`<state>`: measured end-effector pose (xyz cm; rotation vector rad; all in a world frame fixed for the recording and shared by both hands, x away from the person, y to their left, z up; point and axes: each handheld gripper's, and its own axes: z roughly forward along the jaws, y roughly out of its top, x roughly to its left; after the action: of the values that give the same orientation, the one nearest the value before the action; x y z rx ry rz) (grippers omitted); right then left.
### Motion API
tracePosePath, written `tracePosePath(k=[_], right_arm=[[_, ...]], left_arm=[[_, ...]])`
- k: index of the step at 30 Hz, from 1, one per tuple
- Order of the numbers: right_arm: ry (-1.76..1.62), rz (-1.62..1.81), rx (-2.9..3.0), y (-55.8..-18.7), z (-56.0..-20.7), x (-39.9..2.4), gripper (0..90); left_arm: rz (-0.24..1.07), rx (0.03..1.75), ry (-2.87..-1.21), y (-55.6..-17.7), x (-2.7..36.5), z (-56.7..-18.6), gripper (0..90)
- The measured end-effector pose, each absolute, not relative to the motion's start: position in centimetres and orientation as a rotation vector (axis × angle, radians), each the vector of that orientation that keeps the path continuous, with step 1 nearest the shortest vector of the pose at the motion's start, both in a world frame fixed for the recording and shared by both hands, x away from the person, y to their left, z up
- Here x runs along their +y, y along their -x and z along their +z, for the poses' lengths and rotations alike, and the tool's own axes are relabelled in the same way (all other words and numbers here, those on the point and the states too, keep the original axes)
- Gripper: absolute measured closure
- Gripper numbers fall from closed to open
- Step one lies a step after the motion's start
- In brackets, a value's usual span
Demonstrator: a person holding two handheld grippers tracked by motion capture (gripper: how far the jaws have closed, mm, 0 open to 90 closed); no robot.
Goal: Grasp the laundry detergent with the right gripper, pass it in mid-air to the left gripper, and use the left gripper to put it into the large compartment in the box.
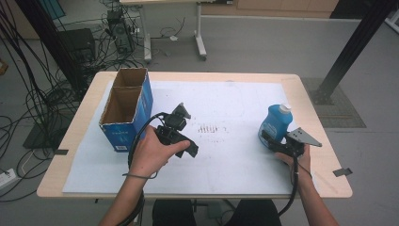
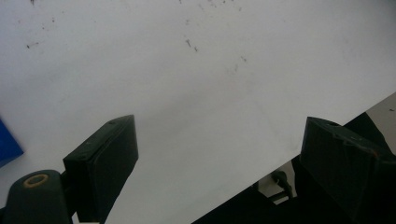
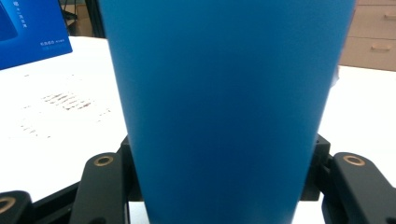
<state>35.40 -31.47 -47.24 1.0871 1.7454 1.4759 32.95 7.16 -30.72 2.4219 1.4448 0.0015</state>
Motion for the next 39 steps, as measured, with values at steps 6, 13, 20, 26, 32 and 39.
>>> tracePosePath(k=[6, 13, 20, 26, 32, 39], right_arm=[[-1.087, 1.475, 1.745, -35.38, -47.25, -31.46, 39.6], [-1.086, 1.475, 1.744, -35.39, -47.26, -31.47, 39.6], [-1.084, 1.474, 1.743, -35.36, -47.27, -31.47, 39.6], [-1.086, 1.477, 1.743, -35.37, -47.28, -31.47, 39.6], [-1.087, 1.477, 1.743, -35.37, -47.27, -31.47, 39.7], [-1.085, 1.477, 1.743, -35.36, -47.27, -31.48, 39.8]], left_arm=[[0.000, 1.440, -2.424, -32.92, 7.05, -30.79, 11.7], [0.004, 1.432, -2.431, -32.86, 7.06, -30.67, 11.6], [0.008, 1.435, -2.432, -32.77, 7.08, -30.64, 11.6], [0.012, 1.440, -2.429, -32.71, 7.27, -30.53, 11.7], [0.008, 1.436, -2.437, -32.81, 7.18, -30.75, 11.7], [0.017, 1.430, -2.436, -32.91, 7.21, -30.59, 11.6]])
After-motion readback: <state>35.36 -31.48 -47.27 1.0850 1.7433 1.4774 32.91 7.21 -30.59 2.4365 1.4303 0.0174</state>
